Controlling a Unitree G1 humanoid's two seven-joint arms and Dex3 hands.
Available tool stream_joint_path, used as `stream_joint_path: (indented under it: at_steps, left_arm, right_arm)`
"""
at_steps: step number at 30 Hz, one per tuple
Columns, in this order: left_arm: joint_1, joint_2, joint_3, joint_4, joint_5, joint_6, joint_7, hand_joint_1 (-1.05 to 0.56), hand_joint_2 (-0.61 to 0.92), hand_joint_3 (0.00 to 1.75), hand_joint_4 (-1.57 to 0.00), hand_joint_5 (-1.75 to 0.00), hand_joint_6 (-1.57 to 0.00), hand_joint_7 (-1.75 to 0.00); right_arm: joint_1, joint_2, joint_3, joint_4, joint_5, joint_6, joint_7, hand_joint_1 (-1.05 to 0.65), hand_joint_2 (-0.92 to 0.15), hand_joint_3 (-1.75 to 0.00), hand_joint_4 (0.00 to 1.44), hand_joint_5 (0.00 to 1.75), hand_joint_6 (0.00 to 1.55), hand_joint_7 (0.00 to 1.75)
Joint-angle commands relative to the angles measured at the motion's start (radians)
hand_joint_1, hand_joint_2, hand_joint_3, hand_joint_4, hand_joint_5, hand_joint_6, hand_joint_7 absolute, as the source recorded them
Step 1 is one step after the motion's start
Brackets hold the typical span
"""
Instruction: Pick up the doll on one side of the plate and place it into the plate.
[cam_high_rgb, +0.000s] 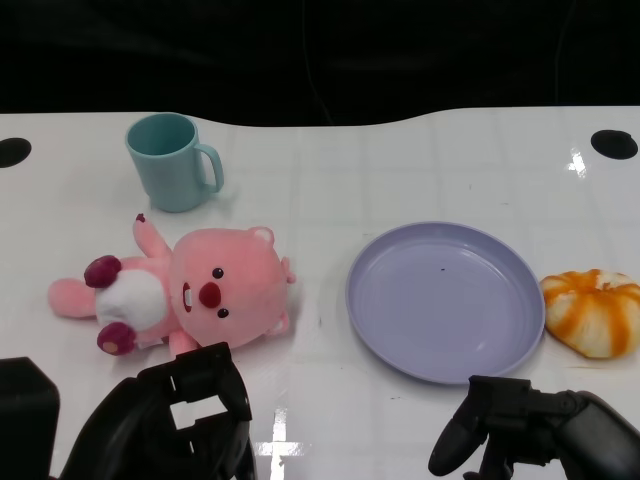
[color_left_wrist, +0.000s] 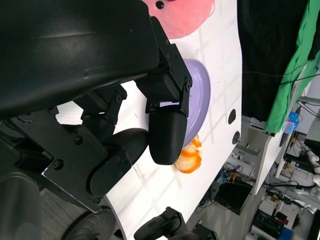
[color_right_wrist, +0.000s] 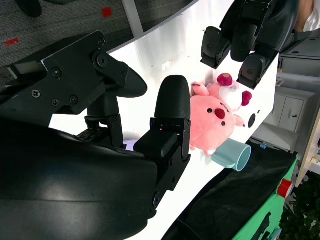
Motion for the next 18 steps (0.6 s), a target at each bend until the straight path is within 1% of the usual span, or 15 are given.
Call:
stream_joint_path:
  at_steps: [1,9,18]
  left_arm:
    - [0.008,0.012,0.008,-0.002,0.006,-0.006,-0.003,-0.19,0.39,1.37,-0.85,-1.75,-0.78,-1.60]
    - [0.010,0.014,0.005,-0.012,0.007,-0.001,0.003,-0.20,0.38,1.40,-0.85,-1.75,-0.80,-1.57]
    - [0.013,0.017,0.003,-0.014,0.018,-0.018,-0.002,-0.21,0.39,1.37,-0.84,-1.75,-0.79,-1.58]
  right_arm:
    - [0.003,-0.005,-0.003,0.000,0.002,-0.015,-0.004,-0.09,-0.60,-0.98,0.65,1.55,0.63,1.19]
    - [0.004,-0.007,-0.004,-0.007,0.002,-0.017,-0.003,-0.09,-0.60,-0.98,0.65,1.56,0.63,1.19]
    - [0.008,-0.012,-0.009,-0.003,-0.002,-0.045,-0.001,-0.08,-0.58,-1.02,0.66,1.56,0.63,1.20]
